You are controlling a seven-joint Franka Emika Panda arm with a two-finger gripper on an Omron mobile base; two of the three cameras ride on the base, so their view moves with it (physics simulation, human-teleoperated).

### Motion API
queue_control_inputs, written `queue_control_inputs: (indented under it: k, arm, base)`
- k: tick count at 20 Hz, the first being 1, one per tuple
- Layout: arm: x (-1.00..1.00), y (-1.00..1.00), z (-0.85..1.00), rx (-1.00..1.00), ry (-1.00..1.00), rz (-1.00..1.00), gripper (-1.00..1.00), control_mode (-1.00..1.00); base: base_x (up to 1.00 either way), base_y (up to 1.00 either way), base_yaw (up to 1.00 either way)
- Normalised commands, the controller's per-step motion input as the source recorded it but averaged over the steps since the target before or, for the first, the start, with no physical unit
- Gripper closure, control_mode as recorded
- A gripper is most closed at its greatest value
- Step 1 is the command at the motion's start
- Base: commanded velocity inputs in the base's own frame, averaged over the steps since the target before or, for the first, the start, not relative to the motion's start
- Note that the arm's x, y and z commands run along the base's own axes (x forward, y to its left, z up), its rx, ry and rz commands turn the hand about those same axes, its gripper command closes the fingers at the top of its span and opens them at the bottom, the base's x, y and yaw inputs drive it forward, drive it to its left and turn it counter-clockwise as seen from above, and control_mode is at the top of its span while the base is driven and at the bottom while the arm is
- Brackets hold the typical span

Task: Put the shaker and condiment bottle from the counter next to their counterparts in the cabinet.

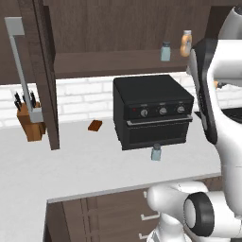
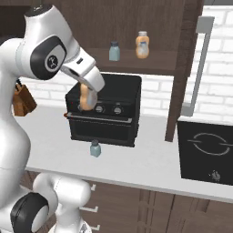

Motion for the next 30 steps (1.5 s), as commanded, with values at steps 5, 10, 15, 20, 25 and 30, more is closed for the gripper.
queue_control_inputs:
  k: [5,10,15,20,25,30]
  arm:
    - [-0.02,-0.16,0.33,0.00,0.00,-0.09,1.00,-1.00]
    - [0.00,0.00,0.04,0.00,0.00,0.00,1.00,-1.00]
    - [0.02,0.00,0.19,0.00,0.00,0.00,1.00,-1.00]
    - [0.06,0.00,0.13,0.00,-0.01,0.00,1.00,-1.00]
    - [0.21,0.00,0.01,-0.03,-0.05,0.00,1.00,-1.00]
    - [0.25,0.00,0.00,-0.08,-0.15,0.00,1.00,-1.00]
  base:
    - [0.00,0.00,0.00]
    - [0.00,0.00,0.00]
    - [0.00,0.00,0.00]
    - [0.00,0.00,0.00]
    - [0.00,0.00,0.00]
    - [0.00,0.00,0.00]
